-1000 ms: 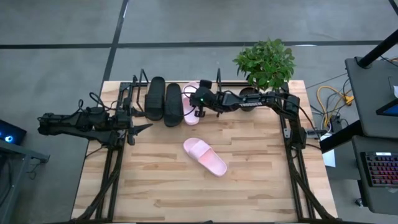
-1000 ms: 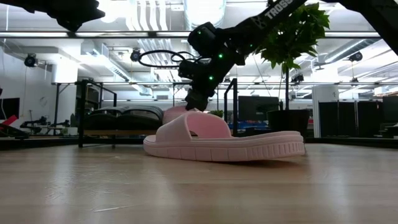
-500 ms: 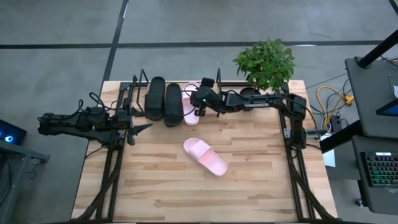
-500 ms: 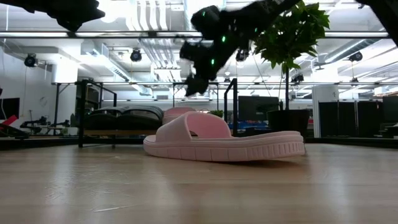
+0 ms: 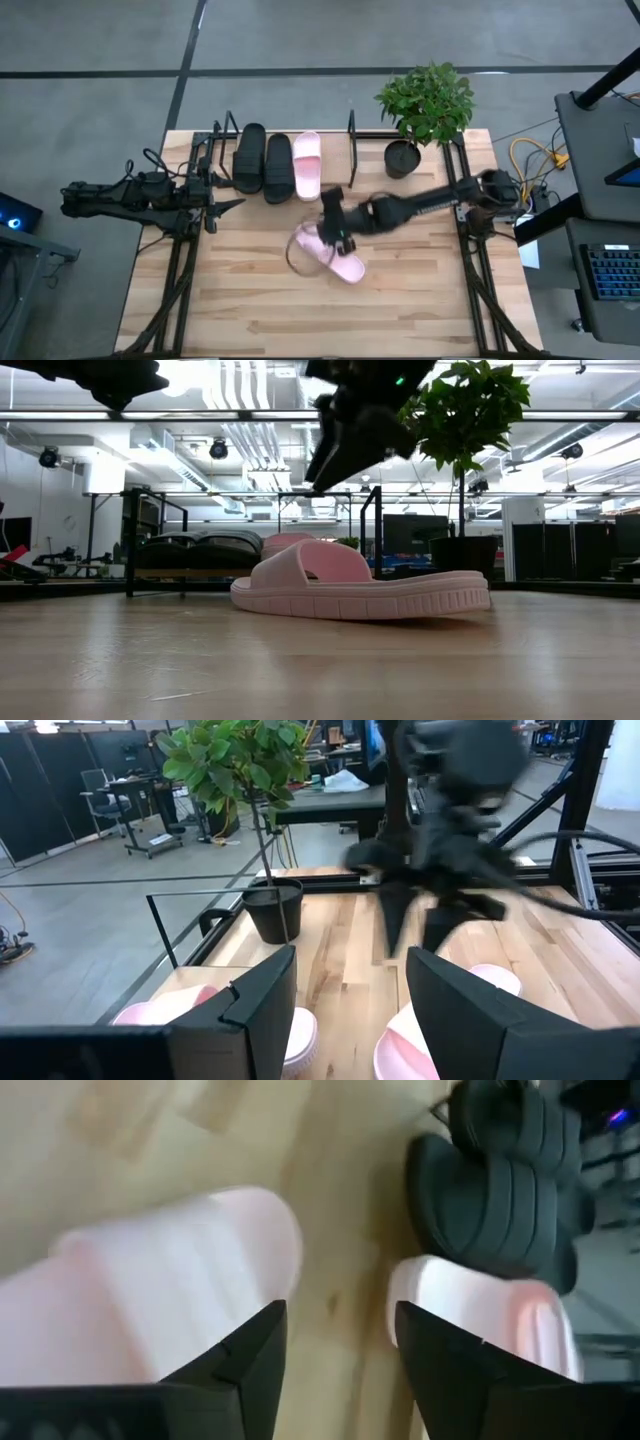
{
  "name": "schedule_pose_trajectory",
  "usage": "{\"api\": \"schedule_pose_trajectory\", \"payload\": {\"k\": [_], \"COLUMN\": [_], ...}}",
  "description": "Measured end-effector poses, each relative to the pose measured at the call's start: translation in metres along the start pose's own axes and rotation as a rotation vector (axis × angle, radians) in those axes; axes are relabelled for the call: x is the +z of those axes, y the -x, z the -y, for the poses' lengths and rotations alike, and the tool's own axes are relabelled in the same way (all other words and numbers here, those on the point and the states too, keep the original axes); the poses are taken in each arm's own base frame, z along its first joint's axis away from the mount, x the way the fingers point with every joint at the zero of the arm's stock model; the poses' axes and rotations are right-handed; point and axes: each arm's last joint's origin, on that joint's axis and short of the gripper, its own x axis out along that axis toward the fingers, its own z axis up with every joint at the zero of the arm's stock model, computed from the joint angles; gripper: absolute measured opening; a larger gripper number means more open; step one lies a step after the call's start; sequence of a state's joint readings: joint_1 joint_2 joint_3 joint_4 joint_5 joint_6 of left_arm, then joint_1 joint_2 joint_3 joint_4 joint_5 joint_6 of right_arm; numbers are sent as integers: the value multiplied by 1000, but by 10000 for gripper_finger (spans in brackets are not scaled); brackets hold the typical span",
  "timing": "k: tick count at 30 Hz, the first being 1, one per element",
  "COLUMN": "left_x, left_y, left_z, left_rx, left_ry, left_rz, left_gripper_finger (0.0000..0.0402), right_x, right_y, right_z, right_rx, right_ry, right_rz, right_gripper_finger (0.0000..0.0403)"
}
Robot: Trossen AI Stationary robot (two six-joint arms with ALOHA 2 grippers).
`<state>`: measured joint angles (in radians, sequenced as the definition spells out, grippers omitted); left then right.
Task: Pick and place slides into the shelf
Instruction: Put the pink slipper on the shelf
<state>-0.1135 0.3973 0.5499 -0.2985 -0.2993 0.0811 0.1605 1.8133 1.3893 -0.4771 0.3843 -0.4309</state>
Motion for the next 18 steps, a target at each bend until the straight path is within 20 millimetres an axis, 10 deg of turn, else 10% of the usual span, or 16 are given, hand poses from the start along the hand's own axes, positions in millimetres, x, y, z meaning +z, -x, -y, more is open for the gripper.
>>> {"api": "schedule_pose_trajectory", "payload": {"k": [7,18], "left_x": [0,0], "left_y": [0,1], "left_z": [0,0], "left_rx": [1,1], "left_ry": [0,2], "left_rz": [1,4], "left_gripper_finger": [176,176], "right_x": [7,-18], "right_y": [13,-6], "right_z": [-53,-80], "right_rx": [-12,-3], "right_ry": [74,2], "right_rz": [22,37], "right_gripper_finger": [175,173]}}
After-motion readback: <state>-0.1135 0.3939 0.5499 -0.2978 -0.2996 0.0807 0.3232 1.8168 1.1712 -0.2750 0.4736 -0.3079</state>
